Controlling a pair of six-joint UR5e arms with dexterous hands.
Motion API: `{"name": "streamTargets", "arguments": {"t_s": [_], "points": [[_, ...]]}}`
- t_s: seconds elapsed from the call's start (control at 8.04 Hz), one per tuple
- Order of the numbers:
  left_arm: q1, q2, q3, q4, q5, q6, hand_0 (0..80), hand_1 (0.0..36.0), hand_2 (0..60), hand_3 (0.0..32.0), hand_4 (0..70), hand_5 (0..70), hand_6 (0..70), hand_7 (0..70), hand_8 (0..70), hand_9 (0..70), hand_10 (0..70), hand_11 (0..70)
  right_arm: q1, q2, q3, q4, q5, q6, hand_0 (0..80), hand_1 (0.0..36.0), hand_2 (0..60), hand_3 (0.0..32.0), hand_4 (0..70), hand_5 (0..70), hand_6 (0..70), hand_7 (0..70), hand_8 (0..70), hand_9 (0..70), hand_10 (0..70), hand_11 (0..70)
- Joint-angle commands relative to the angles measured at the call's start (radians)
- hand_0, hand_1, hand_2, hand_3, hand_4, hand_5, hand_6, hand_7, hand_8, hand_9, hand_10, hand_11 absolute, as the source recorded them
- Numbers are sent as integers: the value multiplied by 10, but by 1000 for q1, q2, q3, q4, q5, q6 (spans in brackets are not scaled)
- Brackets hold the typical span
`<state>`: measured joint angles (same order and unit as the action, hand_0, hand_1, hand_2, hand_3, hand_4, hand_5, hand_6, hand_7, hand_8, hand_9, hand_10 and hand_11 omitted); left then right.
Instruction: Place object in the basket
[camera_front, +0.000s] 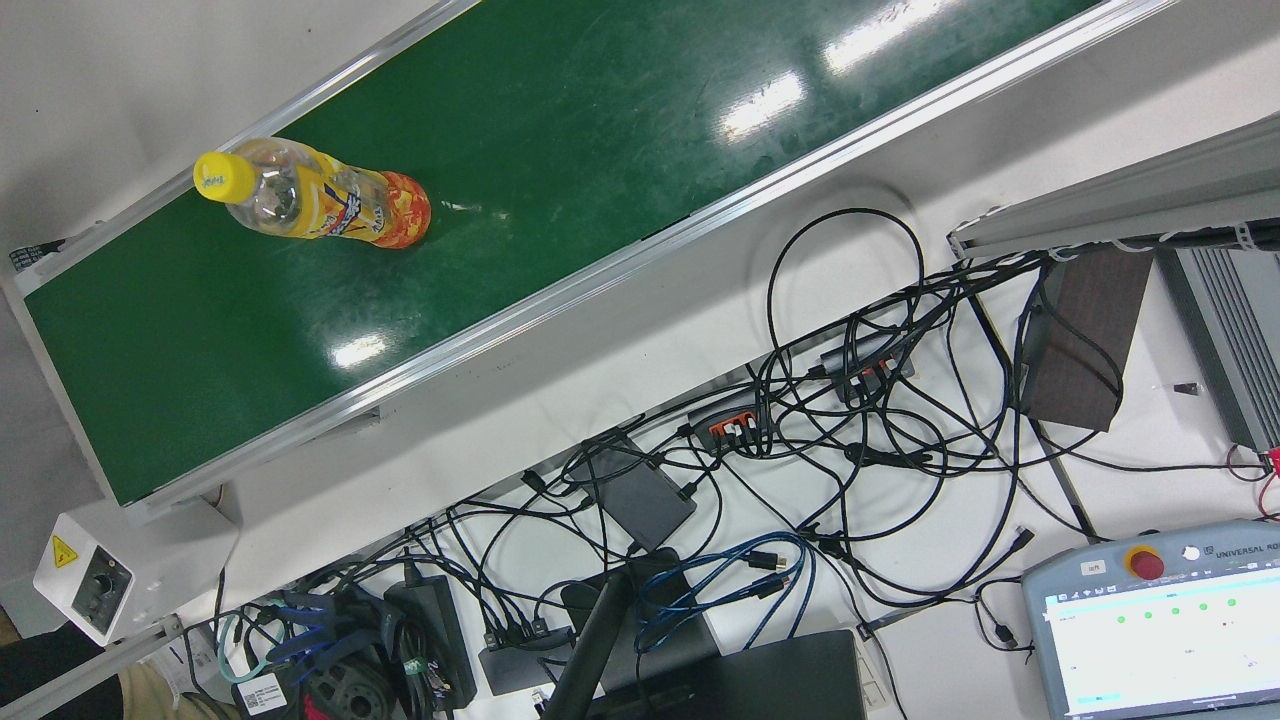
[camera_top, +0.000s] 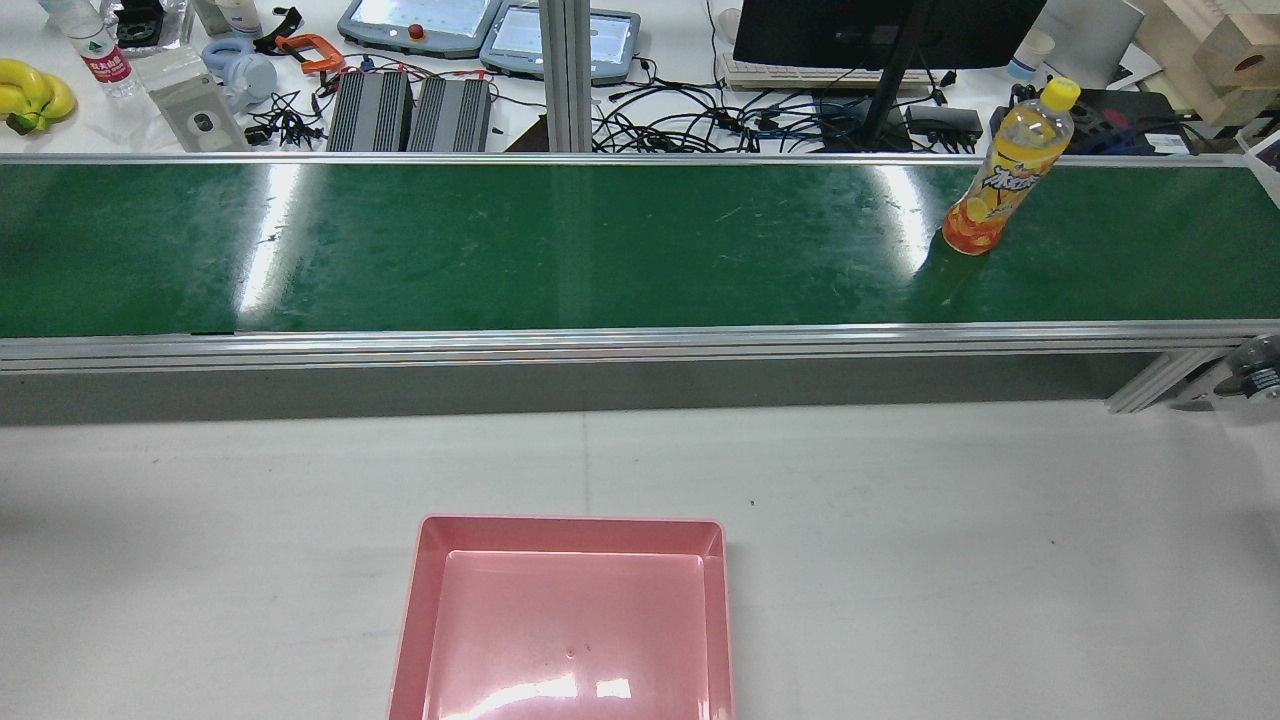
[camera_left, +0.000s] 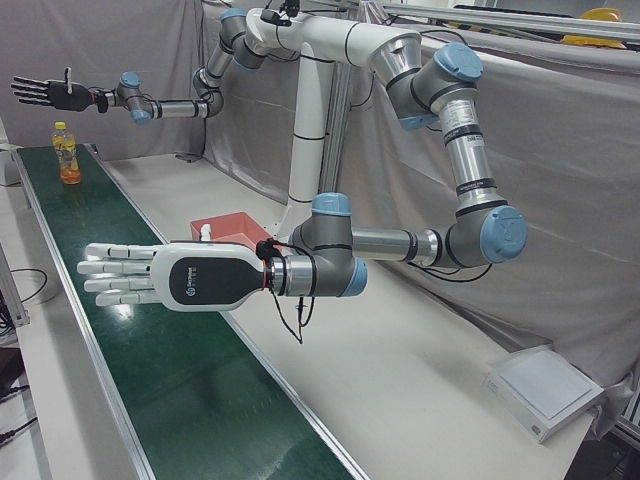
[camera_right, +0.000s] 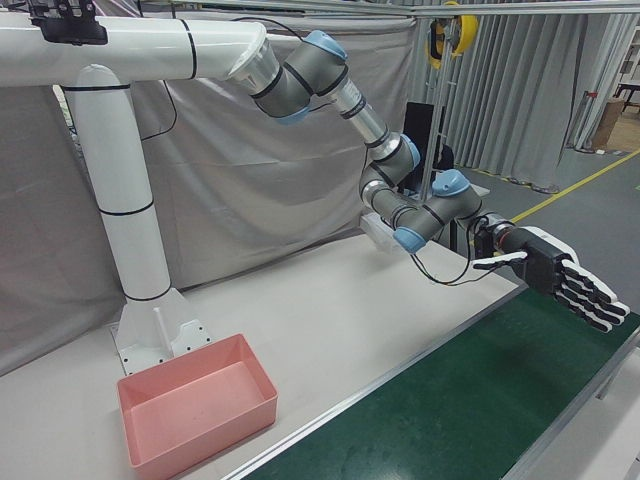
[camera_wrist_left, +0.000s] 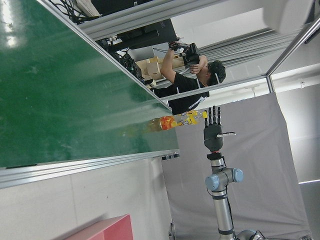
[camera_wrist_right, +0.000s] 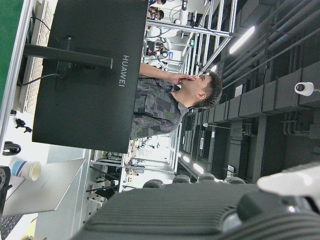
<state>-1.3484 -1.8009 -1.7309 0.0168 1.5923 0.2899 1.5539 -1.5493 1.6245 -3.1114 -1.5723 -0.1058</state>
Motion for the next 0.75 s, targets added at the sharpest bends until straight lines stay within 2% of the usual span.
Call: {"name": "streamTargets", "arguments": {"t_s": [0.0, 0.62], "points": [[0, 0, -1, 2, 0, 0, 630, 97, 0, 0, 1, 102, 0, 1, 0, 0, 6, 31, 0, 0, 0, 0, 0, 0, 0, 0, 0, 0, 0, 0, 0, 0, 0, 0, 0, 0], [0, 0, -9, 8, 0, 0, 632, 98, 0, 0, 1, 114, 0, 2, 0, 0, 13, 41, 0, 0, 0, 0, 0, 0, 0, 0, 0, 0, 0, 0, 0, 0, 0, 0, 0, 0]]}}
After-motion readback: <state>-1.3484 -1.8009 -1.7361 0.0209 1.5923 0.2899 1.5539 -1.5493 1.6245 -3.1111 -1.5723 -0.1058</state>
